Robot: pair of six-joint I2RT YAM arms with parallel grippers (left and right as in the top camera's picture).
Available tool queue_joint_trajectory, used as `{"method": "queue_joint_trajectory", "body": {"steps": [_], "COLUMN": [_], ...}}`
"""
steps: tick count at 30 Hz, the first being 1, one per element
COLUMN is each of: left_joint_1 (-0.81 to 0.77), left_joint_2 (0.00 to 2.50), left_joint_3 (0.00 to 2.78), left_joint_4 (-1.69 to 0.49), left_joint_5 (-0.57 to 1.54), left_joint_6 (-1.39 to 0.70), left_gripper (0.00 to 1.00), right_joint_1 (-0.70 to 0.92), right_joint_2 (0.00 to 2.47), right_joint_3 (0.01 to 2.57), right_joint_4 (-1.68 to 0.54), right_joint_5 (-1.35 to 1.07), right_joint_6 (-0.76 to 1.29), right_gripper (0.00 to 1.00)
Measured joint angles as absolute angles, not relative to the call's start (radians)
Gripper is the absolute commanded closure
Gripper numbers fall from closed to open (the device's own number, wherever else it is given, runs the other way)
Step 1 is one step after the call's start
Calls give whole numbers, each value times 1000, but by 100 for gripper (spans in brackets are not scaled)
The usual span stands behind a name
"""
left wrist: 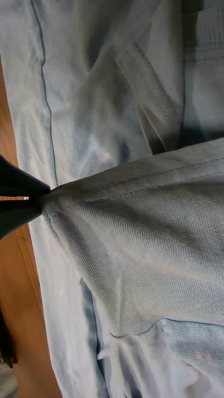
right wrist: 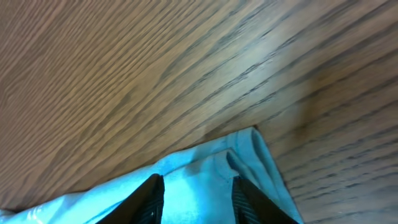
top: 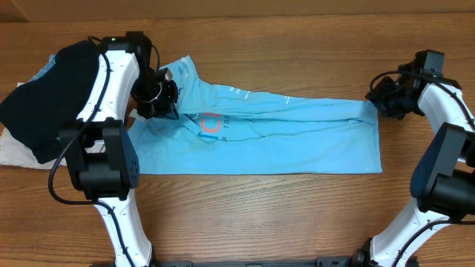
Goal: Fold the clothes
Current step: 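Lower the folded edge onto the shirt and hold it with both grippers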
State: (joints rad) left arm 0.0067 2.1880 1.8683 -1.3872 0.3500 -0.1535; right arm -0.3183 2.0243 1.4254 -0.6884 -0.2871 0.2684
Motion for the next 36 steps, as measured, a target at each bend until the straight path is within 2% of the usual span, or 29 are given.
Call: {"method": "queue_joint_trajectory", "body": {"steps": [7, 8, 9, 13, 16, 26, 36], "left_joint_1": [7, 7, 7, 7, 7, 7, 7], "left_joint_2": [2188, 2188, 2188, 2188, 2188, 2188, 2188], "left_joint_3": [1868, 1868, 1868, 1868, 1868, 1868, 1868], "left_joint_4": [-1376, -1374, -1373, -1373, -1373, -1373, -1405], "left_joint_5": [350, 350, 350, 350, 350, 350, 344], "left_joint_6": [-154, -154, -154, -154, -154, -153, -143], "left_gripper": [96, 96, 96, 96, 96, 96, 96], "right_joint_1": [-318, -318, -316, -307, -306, -321, -321], "right_joint_2": [2026, 2030, 2037, 2070, 2074, 1978, 1951], "right_joint_3": [1425, 1425, 1425, 1423, 1423, 1423, 1423], "right_joint_4": [-682, -682, -681, -671, -665, -745, -1074], "right_joint_5": [-228, -228, -228, -232, -250, -258, -125], "right_joint_6": [292, 295, 297, 306, 311, 314, 329], "right_gripper": [57, 60, 69, 89, 93, 96, 96]}}
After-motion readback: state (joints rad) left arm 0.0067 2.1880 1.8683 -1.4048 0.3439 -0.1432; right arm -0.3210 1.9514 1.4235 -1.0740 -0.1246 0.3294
